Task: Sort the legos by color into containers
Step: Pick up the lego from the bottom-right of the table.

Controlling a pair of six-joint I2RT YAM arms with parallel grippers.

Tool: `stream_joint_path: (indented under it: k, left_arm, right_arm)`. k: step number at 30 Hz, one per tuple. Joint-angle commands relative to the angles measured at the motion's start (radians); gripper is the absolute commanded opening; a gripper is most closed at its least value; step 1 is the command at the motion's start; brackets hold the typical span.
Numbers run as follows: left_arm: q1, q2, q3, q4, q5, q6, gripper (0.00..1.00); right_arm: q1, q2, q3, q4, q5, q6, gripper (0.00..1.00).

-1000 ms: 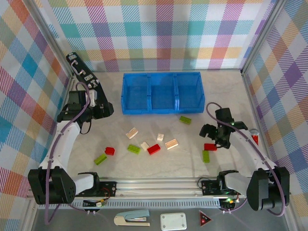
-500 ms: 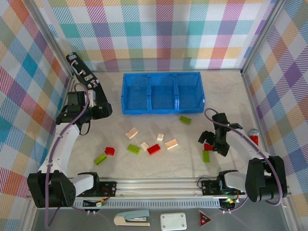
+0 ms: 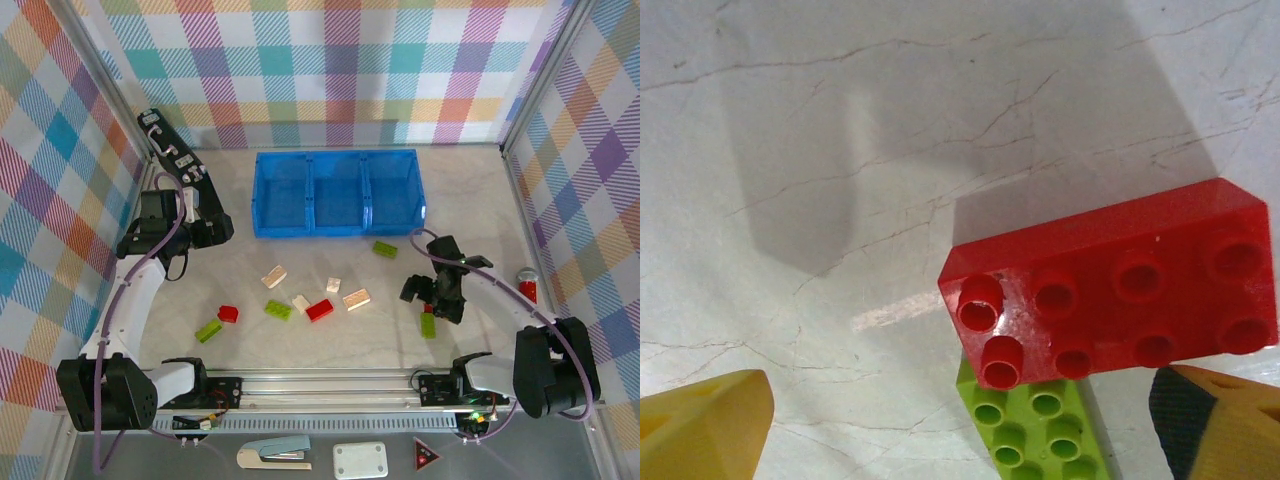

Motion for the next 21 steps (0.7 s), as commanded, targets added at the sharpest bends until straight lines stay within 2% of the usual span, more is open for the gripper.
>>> stream_joint_path:
  k: [1,6,9,15,21]
  left_arm:
    - [0.013,0.014,-0.004,-0.025,0.017,0.003,1.00]
    - [0.013,0.019,-0.003,-0.029,0.016,0.005,1.00]
    - [0.013,0.021,-0.004,-0.032,0.007,0.006,1.00]
    - [0.013,0.021,-0.002,-0.035,0.002,0.008,1.00]
    - [0.013,0.022,-0.005,-0.043,-0.010,0.014,1.00]
  right_arm:
    - [0.012,-0.002,0.033,-0.056,0.104,0.039,1.00]
    - [0.012,-0.064,0.036,-0.068,0.222,0.070,0.99]
    - [0.006,-0.084,0.024,-0.027,0.244,0.026,0.99]
    - [-0.055,-0.048,0.021,0.094,0.084,-0.088,0.99]
    - [-0.090,0.052,0.051,0.076,0.039,-0.098,0.99]
